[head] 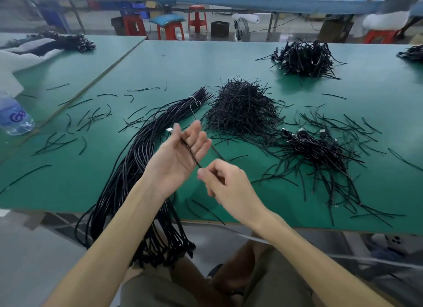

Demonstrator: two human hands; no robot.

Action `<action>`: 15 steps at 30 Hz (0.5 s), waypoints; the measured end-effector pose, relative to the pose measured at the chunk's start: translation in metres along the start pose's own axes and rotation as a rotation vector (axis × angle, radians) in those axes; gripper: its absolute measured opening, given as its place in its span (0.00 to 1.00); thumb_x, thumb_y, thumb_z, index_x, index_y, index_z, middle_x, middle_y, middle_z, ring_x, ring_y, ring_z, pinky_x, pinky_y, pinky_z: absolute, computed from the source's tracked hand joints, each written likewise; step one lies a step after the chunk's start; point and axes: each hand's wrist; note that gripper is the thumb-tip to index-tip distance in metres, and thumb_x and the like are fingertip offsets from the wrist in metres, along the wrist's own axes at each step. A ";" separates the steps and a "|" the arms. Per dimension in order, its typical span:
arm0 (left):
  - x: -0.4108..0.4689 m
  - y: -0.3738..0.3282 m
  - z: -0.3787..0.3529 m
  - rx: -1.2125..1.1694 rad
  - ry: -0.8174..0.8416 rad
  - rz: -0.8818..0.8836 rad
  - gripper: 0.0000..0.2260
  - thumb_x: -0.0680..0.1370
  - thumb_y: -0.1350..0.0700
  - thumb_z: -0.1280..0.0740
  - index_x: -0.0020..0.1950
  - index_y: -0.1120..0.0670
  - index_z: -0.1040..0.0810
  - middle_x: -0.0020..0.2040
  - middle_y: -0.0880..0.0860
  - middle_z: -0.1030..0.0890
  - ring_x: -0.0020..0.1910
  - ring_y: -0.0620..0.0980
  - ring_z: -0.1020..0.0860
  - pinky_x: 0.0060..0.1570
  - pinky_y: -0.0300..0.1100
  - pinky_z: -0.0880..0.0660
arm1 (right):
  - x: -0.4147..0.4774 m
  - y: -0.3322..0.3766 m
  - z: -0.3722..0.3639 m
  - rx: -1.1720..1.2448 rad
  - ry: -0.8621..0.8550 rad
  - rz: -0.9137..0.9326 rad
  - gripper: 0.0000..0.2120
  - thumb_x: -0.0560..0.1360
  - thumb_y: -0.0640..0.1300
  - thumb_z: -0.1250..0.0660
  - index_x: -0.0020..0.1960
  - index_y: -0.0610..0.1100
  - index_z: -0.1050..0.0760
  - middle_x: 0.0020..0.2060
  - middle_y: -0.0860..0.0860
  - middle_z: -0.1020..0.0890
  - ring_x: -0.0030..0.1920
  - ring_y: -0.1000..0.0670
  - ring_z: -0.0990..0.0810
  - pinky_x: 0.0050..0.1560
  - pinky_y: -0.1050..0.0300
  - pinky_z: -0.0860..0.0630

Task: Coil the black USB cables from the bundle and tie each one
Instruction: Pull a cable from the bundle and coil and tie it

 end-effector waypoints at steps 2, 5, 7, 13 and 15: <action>-0.001 -0.008 0.004 -0.106 0.034 -0.007 0.18 0.87 0.48 0.44 0.55 0.56 0.20 0.43 0.45 0.17 0.32 0.42 0.22 0.32 0.34 0.24 | -0.007 -0.001 0.005 -0.076 0.101 -0.003 0.14 0.83 0.53 0.37 0.46 0.46 0.22 0.28 0.51 0.22 0.27 0.57 0.29 0.33 0.61 0.30; -0.004 -0.012 0.010 -0.086 0.037 -0.008 0.15 0.86 0.47 0.43 0.52 0.53 0.22 0.38 0.43 0.21 0.24 0.41 0.33 0.23 0.33 0.37 | -0.013 0.001 0.010 -0.189 0.137 0.006 0.13 0.83 0.54 0.38 0.47 0.46 0.23 0.29 0.51 0.21 0.27 0.57 0.28 0.33 0.63 0.31; -0.004 -0.009 0.014 -0.091 0.036 0.018 0.15 0.87 0.46 0.43 0.50 0.53 0.22 0.37 0.43 0.22 0.21 0.42 0.37 0.21 0.35 0.42 | -0.014 0.005 0.010 -0.173 0.161 -0.013 0.11 0.83 0.52 0.37 0.47 0.46 0.24 0.30 0.52 0.19 0.27 0.57 0.26 0.34 0.63 0.29; 0.003 -0.005 0.024 -0.162 0.066 0.099 0.19 0.88 0.48 0.46 0.46 0.55 0.23 0.34 0.44 0.25 0.21 0.42 0.44 0.19 0.40 0.41 | -0.016 0.014 -0.004 0.137 0.220 -0.142 0.08 0.84 0.41 0.39 0.53 0.41 0.22 0.32 0.52 0.18 0.29 0.55 0.22 0.30 0.65 0.28; 0.006 -0.005 0.026 -0.151 0.041 0.101 0.17 0.88 0.48 0.46 0.48 0.55 0.24 0.35 0.44 0.26 0.21 0.42 0.45 0.18 0.40 0.40 | -0.012 0.014 -0.005 0.244 0.226 -0.195 0.08 0.84 0.39 0.39 0.54 0.38 0.22 0.33 0.51 0.18 0.31 0.54 0.21 0.31 0.64 0.27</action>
Point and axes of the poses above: each hand's wrist, its own x-axis towards the middle knuckle, its own z-axis out of the back of the hand, y = z × x
